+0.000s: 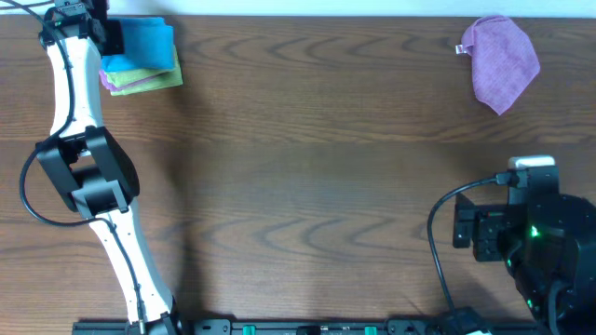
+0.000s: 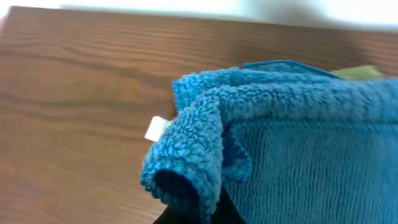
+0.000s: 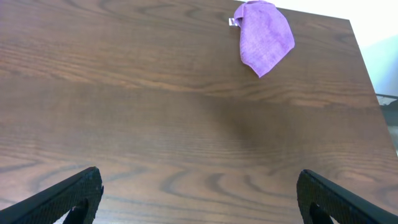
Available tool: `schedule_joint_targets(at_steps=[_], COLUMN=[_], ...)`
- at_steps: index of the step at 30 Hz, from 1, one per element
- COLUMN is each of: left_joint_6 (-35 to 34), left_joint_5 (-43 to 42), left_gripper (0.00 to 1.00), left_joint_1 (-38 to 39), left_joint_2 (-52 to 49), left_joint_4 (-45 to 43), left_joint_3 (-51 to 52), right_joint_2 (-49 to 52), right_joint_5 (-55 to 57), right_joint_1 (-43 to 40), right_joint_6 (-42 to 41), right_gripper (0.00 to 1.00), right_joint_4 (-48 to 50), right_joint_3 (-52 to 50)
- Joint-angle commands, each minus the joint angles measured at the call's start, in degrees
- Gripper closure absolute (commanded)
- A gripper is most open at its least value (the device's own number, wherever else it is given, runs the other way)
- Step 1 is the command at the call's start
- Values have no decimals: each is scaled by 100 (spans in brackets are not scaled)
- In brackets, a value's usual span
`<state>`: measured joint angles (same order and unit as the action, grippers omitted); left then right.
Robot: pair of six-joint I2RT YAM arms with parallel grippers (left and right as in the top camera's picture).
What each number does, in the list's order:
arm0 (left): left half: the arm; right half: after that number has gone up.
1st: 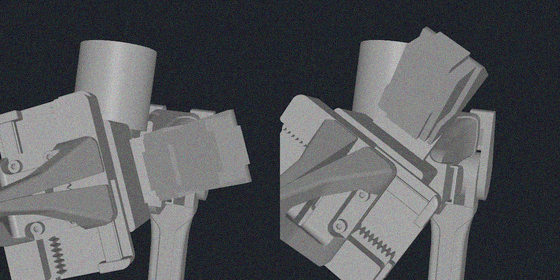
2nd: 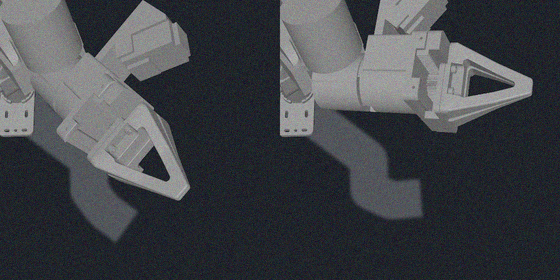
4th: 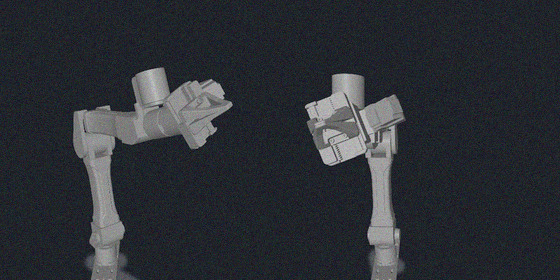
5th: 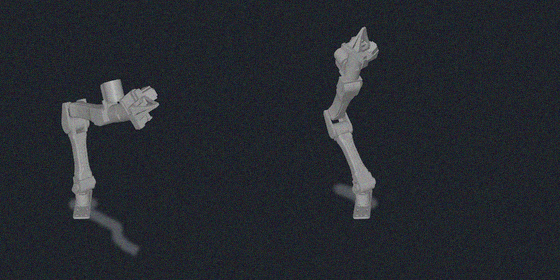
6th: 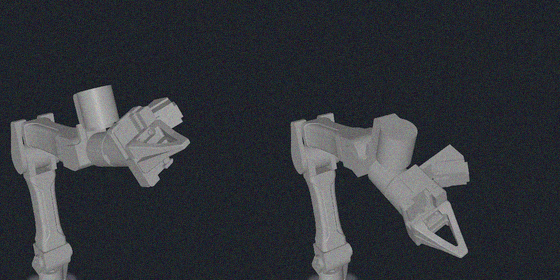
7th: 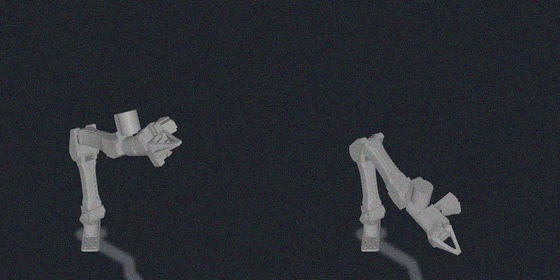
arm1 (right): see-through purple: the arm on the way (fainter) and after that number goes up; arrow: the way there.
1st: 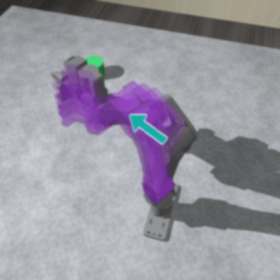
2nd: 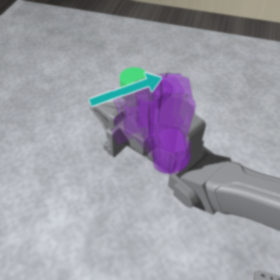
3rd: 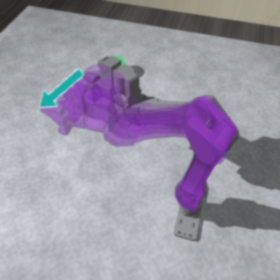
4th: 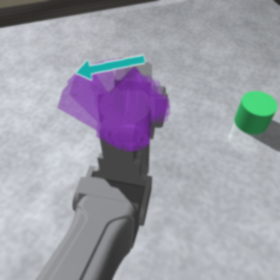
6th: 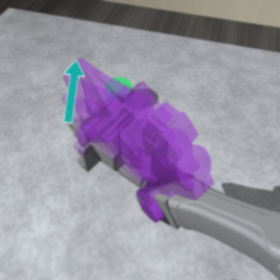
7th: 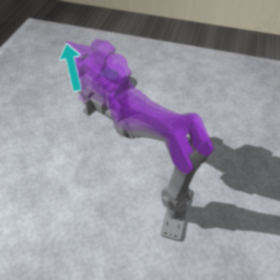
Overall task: Fold the cloth
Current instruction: 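Lower the blue cloth onto the green stack and adjust with the left gripper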
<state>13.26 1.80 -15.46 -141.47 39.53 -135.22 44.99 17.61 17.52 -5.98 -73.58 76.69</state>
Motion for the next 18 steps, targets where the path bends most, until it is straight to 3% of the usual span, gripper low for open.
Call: schedule_joint_targets(at_steps=[1,3,4,7,10,18], left_joint_6=[-199,-323,-398,-452,-455,-940], left_joint_5=[476,455,433,170,98,527], left_gripper=[94,93,86,52,4,5], left_joint_1=[-114,-168,-192,-221,-221,-225], left_joint_2=[-33,-39,-39,-39,-39,-39], left_joint_4=[-66,-68,-63,-66,-90,-44], left_joint_3=[17,17,17,17,17,17], right_joint_2=[-2,-2,-2,-2,-2,-2], right_joint_5=[68,68,68,68,63,63], right_joint_1=[-42,-42,-42,-42,-42,-42], right_joint_6=[-129,-129,-129,-129,-133,-173], right_gripper=[1,1,1,1,1,1], right_joint_4=[48,66,74,76,76,74], right_joint_3=[-24,-24,-24,-24,-24,-24])
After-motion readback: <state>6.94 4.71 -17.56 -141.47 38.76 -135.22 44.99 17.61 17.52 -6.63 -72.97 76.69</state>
